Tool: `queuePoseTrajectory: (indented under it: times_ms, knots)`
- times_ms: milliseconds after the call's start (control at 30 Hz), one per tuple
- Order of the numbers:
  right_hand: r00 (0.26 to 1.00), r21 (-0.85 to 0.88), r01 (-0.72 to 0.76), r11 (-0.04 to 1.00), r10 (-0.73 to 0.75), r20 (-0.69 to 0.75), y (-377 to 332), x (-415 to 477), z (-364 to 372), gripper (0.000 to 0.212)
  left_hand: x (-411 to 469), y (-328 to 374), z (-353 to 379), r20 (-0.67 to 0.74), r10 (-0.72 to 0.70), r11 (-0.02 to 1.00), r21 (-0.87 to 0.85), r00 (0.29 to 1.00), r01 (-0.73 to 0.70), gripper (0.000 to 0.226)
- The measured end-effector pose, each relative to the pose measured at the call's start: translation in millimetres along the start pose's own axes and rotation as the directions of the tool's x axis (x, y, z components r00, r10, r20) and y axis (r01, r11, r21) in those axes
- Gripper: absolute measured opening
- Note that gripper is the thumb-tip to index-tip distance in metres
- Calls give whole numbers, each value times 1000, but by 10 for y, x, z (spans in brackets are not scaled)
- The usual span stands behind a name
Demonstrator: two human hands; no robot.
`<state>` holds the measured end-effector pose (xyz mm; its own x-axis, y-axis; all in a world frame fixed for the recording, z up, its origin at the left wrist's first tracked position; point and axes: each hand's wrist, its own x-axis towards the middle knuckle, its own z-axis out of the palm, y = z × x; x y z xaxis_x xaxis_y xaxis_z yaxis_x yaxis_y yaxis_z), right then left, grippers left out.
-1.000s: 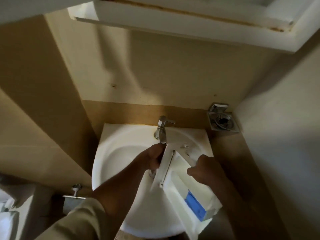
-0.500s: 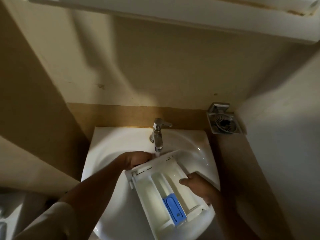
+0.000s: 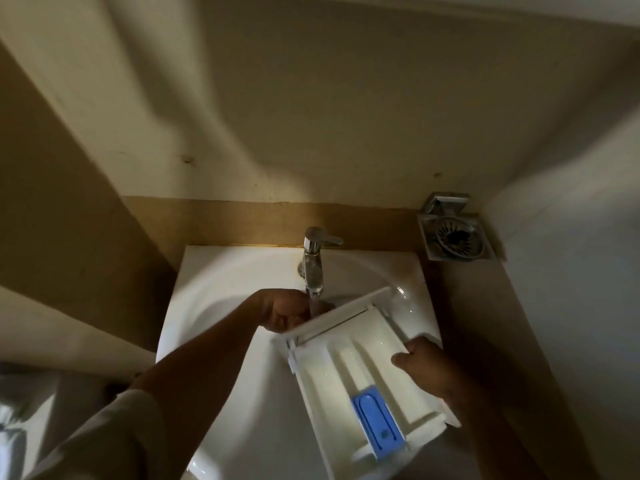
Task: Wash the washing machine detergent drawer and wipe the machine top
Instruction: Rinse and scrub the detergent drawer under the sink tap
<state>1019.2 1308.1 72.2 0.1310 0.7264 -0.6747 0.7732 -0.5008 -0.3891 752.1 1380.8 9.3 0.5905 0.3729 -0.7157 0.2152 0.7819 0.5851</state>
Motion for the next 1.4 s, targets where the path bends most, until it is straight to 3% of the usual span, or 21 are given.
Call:
queuePoseTrajectory:
  times_ms: [167, 233, 367, 433, 500, 600, 700, 733, 833, 900, 933, 1067, 1100, 1300, 1400]
  knots:
    - [995, -43, 12, 999, -7, 99, -83, 60, 255, 10, 64, 16, 101, -157, 80, 996, 61, 984, -71, 24]
    - [991, -50, 39, 998, -32, 127, -145, 40, 304, 20, 27, 47, 127, -126, 70, 997, 48, 990, -65, 30]
    - [964, -84, 96, 992, -71, 254, -307, -18, 433, 32, 17, 111, 158, -173, 127, 978, 186, 977, -94, 37]
    - [950, -90, 114, 989, -82, 301, -366, -88, 521, 38, 70, 147, 186, -87, 158, 953, 274, 984, -129, 38]
    - [952, -63, 106, 992, -83, 293, -355, -112, 598, 40, 67, 187, 227, -97, 192, 941, 302, 977, -155, 38]
    - [967, 38, 63, 997, -71, 245, -281, -113, 612, 35, -61, 214, 279, -234, 115, 943, 332, 965, -32, 29]
    - [990, 150, 46, 988, -65, 122, -152, -86, 493, 28, -169, 205, 137, -202, -23, 888, 446, 979, 113, 20]
    - [996, 164, 46, 985, -58, 73, -115, -93, 427, 27, -238, 193, 58, -199, -85, 882, 441, 976, 167, 27]
    - [996, 129, 45, 991, -34, -86, -3, -112, 213, 31, -453, 94, -90, -184, -180, 925, 302, 966, 230, 42]
    - [989, 148, 47, 988, -25, -148, 45, -135, 131, 30, -462, 8, -97, -167, -81, 990, 103, 983, 99, 30]
    - [985, 140, 62, 988, -38, -168, 53, -157, 126, 26, -429, -61, -66, -225, -12, 1000, -20, 974, 8, 25]
    - [936, -2, 169, 986, -161, -313, 107, -372, 263, 24, -212, -373, 228, -518, 70, 886, -361, 852, -292, 23]
    - [911, -37, 204, 978, -204, -359, 138, -466, 310, 19, -147, -448, 288, -530, 73, 849, -412, 845, -332, 23]
    - [738, -51, 400, 915, -354, -574, 234, -858, 438, 22, -154, -566, 635, -583, 75, 723, -527, 809, -447, 23]
    - [707, 7, 450, 893, -352, -614, 222, -854, 454, 29, -153, -585, 547, -624, 53, 682, -547, 779, -485, 17]
